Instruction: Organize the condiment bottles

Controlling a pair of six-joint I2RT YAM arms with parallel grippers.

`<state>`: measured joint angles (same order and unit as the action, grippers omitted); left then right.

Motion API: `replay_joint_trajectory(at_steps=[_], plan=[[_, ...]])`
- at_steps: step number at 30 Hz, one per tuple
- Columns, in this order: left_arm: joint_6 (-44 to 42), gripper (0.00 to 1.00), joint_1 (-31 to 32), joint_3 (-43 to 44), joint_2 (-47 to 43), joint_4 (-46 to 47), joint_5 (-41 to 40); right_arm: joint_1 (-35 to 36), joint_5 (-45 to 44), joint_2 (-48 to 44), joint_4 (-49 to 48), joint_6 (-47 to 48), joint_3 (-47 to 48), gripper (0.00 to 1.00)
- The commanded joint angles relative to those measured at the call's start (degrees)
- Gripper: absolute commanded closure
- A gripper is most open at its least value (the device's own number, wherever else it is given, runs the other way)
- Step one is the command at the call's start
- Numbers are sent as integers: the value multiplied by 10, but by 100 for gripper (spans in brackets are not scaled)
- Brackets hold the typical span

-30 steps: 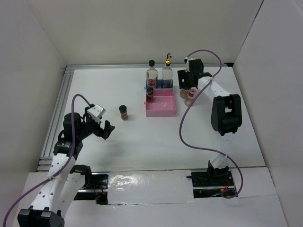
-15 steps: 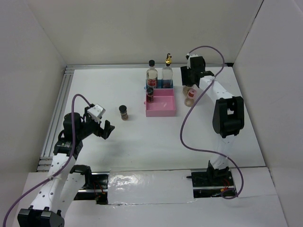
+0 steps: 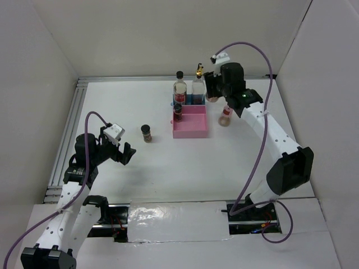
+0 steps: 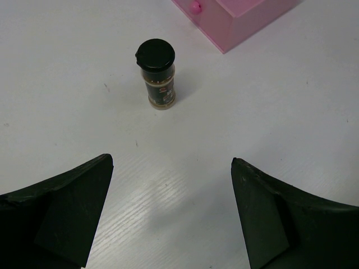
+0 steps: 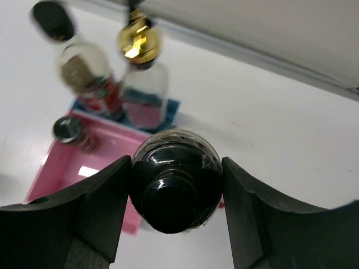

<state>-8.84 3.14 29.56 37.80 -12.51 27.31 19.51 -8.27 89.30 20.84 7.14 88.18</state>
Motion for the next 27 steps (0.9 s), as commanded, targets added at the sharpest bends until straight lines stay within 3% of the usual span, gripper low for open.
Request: replay_joint_trajectory(at_steps=[1,6,16,21,23,27], plan=[[1,1,-1,10,-1,15,20,37,52,-14,36,18,-52,100],[2,1,-2,9,3,18,27,76,80,-18,-31,-12,-86,100],[4,1,-1,-3,-15,16,21,77,58,89,-69,-27,-65,100],[1,1,-2,-13,-19,20,22,75,47,98,-117,-36,-87,100],[-17,1,-2,-24,-19,28,28,75,43,111,-132,-37,-86,100],[-158,3,-2,-49,-15,17,102,75,32,138,-139,-41,-70,100]])
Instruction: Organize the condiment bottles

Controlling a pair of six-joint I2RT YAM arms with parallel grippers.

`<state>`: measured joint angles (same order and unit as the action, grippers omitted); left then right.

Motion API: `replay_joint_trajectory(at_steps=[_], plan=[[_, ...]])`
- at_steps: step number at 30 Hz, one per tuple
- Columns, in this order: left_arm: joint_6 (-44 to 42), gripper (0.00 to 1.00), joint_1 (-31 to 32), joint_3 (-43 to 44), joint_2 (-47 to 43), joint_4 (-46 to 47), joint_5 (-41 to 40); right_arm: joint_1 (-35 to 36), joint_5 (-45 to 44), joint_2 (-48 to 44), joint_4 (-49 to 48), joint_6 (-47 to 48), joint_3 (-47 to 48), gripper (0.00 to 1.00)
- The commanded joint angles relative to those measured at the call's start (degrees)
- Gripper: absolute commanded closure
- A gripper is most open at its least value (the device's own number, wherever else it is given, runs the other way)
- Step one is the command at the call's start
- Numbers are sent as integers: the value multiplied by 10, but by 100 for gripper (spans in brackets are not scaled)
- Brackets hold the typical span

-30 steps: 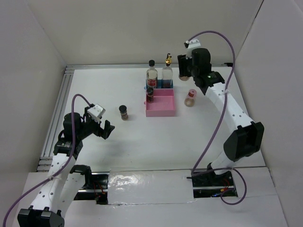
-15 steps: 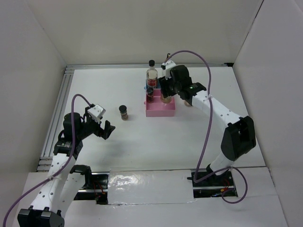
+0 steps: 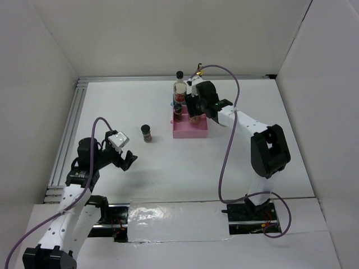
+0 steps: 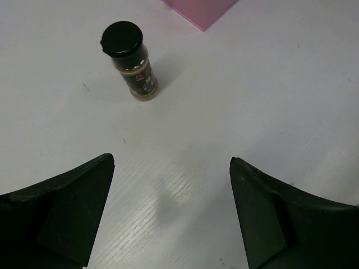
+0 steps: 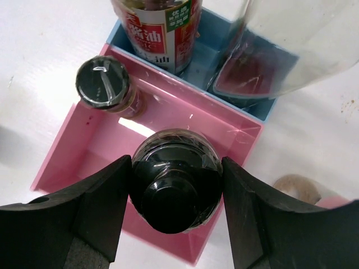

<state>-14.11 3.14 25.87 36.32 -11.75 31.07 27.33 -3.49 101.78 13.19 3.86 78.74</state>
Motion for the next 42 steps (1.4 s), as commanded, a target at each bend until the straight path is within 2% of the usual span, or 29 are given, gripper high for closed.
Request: replay_joint_trajectory(at_steps=[1,2,5,8,16,22,24,25,26,28,29,31,32,34,36,37,42], plan=[[-131,4,-2,-16,0,-6,71,-3,-17,18,-62,-8,27,100],[-170,4,-1,-24,0,-11,72,-5,-20,26,-62,-8,31,100],[-212,4,-2,-39,-3,-19,62,-3,-21,37,-66,-11,30,100],[-223,4,-2,-51,-5,-19,59,-3,-24,43,-73,-17,26,100],[-177,4,-2,-50,-5,-16,68,-1,-57,47,-95,-26,18,98],[-170,4,-1,-43,4,-13,75,-11,-52,60,-114,-37,20,99],[-168,4,-2,-41,9,-12,77,-11,-46,68,-111,-37,26,96],[-167,4,-2,-40,9,-12,79,-11,-45,69,-109,-37,26,93],[-166,4,-1,-40,11,-11,80,-9,-45,69,-106,-37,26,80],[-154,4,-1,-34,18,-8,83,-9,-45,70,-104,-37,26,62],[-149,4,-1,-30,21,-8,90,-7,-45,68,-99,-37,26,46],[-132,4,-1,-15,32,-12,99,-8,-47,62,-97,-37,21,37],[-128,4,-1,-9,37,-13,104,-8,-49,58,-98,-37,19,27],[-112,4,-2,8,53,-12,115,-6,-50,48,-98,-37,11,16],[-94,4,-1,26,66,-5,118,-5,-50,42,-94,-37,9,10],[-87,4,-2,34,82,1,120,-3,-50,35,-87,-37,11,2],[-63,5,-1,116,168,-5,121,5,-50,-1,-60,-53,16,0]])
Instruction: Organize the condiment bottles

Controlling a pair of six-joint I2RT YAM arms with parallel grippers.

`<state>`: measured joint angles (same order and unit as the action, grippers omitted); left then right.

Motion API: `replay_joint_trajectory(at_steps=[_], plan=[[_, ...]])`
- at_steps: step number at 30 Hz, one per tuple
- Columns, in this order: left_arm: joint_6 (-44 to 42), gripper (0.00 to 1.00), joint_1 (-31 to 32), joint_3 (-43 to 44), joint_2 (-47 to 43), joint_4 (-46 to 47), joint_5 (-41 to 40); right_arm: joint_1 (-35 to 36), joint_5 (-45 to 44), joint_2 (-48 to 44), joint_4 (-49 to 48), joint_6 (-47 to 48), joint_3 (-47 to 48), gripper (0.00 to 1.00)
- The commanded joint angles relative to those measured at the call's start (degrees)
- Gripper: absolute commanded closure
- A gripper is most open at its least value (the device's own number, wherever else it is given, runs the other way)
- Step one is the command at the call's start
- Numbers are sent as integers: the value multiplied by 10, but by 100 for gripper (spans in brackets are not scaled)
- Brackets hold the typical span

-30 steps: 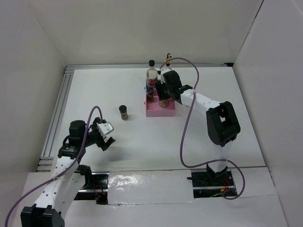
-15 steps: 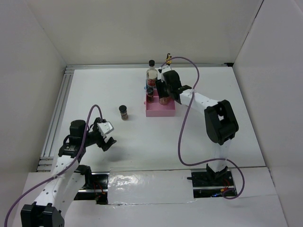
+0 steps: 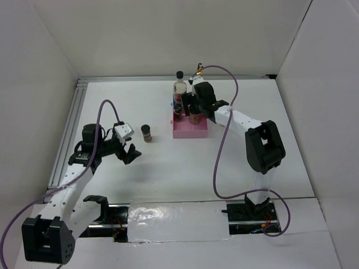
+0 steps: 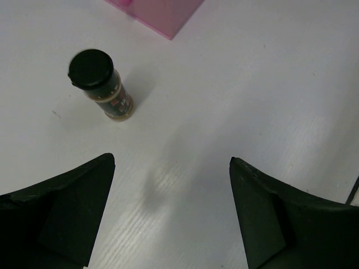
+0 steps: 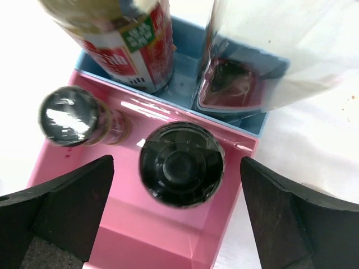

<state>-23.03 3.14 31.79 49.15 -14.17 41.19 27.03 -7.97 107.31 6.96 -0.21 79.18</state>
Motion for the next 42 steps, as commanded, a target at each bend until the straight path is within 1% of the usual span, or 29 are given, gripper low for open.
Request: replay_joint_trajectory(at_steps=[1,2,3,5,6,8,9,11,15,17,19,21,24,25,30,33,38,41,42], plan=[[28,6,0,82,71,18,6,11,-9,-73,21,-14,11,0],[28,6,0,92,71,18,6,12,-12,-81,21,-15,9,0],[26,10,1,103,115,18,2,12,-12,-88,28,-16,8,0],[9,11,12,125,139,26,-22,11,-11,-110,45,-14,5,0],[1,10,29,133,156,29,-38,10,-10,-117,59,-12,5,0],[-23,9,38,150,169,33,-38,10,-7,-134,73,-9,3,0],[-29,6,46,156,182,36,-46,10,-5,-141,83,-5,1,0],[-41,3,55,169,205,44,-59,8,-6,-161,89,-4,-6,0],[-57,2,58,201,261,53,-95,7,-6,-197,90,-4,-20,0],[-56,1,59,255,302,25,-106,7,-5,-213,88,-4,-27,0],[-53,2,60,280,337,6,-110,5,-4,-223,85,-4,-36,0],[-56,2,61,294,350,-5,-105,3,-6,-233,85,-3,-39,0],[-77,2,71,285,358,3,-95,1,-12,-244,91,-4,-40,0],[-77,2,73,282,360,5,-95,0,-13,-247,91,13,-42,0],[-86,4,86,276,372,-1,-97,-12,-13,-257,96,14,-49,0],[-98,5,95,261,376,33,-123,-21,-8,-263,93,13,-55,0],[-96,12,105,266,401,68,-170,-34,4,-265,91,12,-54,0],[-100,19,105,266,398,71,-180,-42,7,-267,93,15,-53,0],[-101,23,105,265,397,67,-182,-43,7,-269,95,15,-54,0]])
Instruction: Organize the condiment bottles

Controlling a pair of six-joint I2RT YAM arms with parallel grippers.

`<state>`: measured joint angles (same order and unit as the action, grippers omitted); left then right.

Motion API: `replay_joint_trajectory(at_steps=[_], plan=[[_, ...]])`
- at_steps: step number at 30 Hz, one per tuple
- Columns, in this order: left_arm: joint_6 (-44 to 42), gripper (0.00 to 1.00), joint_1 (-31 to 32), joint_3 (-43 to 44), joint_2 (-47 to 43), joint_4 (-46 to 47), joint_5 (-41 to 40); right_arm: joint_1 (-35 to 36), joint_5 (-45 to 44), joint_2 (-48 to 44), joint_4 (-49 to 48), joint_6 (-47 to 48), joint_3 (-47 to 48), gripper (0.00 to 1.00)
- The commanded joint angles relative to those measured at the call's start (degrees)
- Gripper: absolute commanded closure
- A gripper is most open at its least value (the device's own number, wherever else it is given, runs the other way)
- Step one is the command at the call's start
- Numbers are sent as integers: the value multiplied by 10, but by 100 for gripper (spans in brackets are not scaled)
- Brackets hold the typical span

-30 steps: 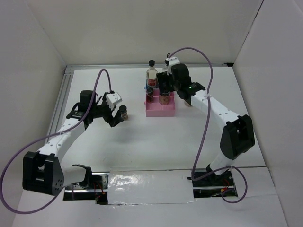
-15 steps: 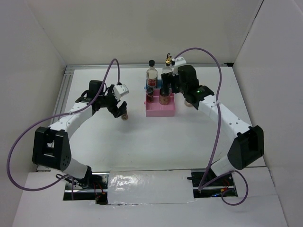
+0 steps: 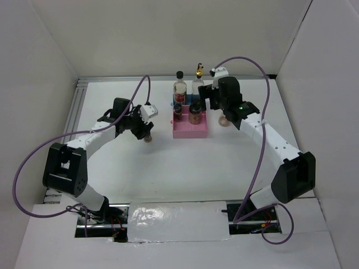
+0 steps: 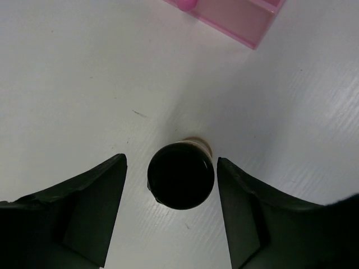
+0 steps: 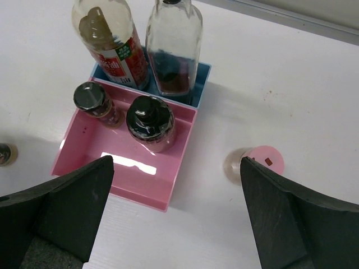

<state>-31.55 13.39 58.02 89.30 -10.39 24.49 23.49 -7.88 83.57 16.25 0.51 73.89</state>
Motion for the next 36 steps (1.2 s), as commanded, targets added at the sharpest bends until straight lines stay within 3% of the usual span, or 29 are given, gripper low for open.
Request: replay_joint_trajectory(at_steps=[1,5,6,8,9,11,19,24,36], plan=[[-17,24,2,2,-5,27,-14,-11,6,-32,2,8,-2,0],[-15,47,2,-7,-9,21,-14,-16,13,-34,-3,7,-6,0],[-13,61,2,-5,-10,20,-14,-19,15,-33,-3,6,-6,0],[-3,75,3,13,-11,6,-7,-20,16,-34,-3,6,-6,0],[-1,89,6,22,-12,-1,-2,-21,16,-35,-4,6,-6,0],[2,100,12,60,-12,-25,-1,-25,17,-37,-5,5,-10,0],[43,100,62,260,19,-127,11,-56,37,-44,-13,-18,-34,0],[63,100,119,320,61,-134,11,-67,31,-48,-11,-17,-43,0],[33,100,185,300,137,-36,-45,-102,46,-67,-8,-31,-70,0]])
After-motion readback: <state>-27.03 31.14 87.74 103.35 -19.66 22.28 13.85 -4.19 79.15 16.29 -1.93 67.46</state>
